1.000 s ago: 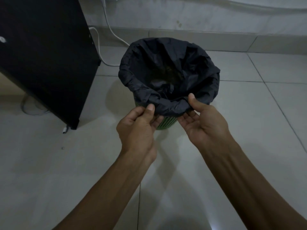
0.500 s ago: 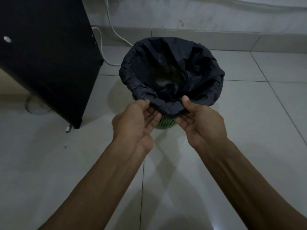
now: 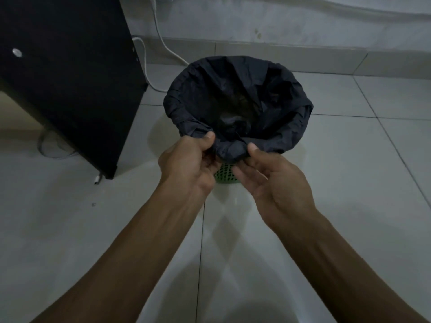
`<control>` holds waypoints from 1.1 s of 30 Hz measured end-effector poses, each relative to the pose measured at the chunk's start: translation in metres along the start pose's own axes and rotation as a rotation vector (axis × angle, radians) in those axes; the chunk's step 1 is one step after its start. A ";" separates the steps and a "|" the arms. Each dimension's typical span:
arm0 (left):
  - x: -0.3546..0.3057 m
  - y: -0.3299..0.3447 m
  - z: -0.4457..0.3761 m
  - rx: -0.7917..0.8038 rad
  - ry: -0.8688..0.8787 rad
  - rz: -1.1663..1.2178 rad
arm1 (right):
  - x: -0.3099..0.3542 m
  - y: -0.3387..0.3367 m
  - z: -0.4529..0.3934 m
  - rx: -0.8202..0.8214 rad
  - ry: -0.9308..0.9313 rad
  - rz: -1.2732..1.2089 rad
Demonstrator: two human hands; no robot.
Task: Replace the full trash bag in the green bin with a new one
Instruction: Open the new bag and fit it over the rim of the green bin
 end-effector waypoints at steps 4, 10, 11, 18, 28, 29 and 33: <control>0.005 0.003 0.007 0.012 0.038 0.028 | -0.018 -0.004 0.009 -0.053 0.157 0.033; 0.006 0.002 0.013 0.011 0.036 -0.005 | -0.021 0.005 -0.002 0.064 0.065 0.035; 0.006 0.001 0.014 0.008 0.026 -0.035 | -0.019 0.004 -0.003 0.064 0.033 0.054; 0.007 -0.005 0.019 -0.013 0.007 -0.217 | -0.012 -0.004 -0.006 -0.100 0.019 0.041; 0.012 -0.003 0.035 -0.095 0.112 -0.171 | 0.001 0.003 0.006 -0.107 0.272 -0.081; 0.011 -0.002 0.036 -0.109 0.130 -0.174 | 0.002 0.002 0.007 -0.104 0.284 -0.017; 0.013 0.000 0.043 -0.119 0.159 -0.190 | 0.007 -0.001 0.002 -0.163 0.248 0.196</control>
Point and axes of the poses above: each hand's wrist, its own z-axis away from the middle knuckle, its own y-axis out of the palm, x = y × z, the point moved 6 cm from there along -z, towards the middle knuckle, and after that the axes turned 1 degree about -x, right-handed, at the moved point
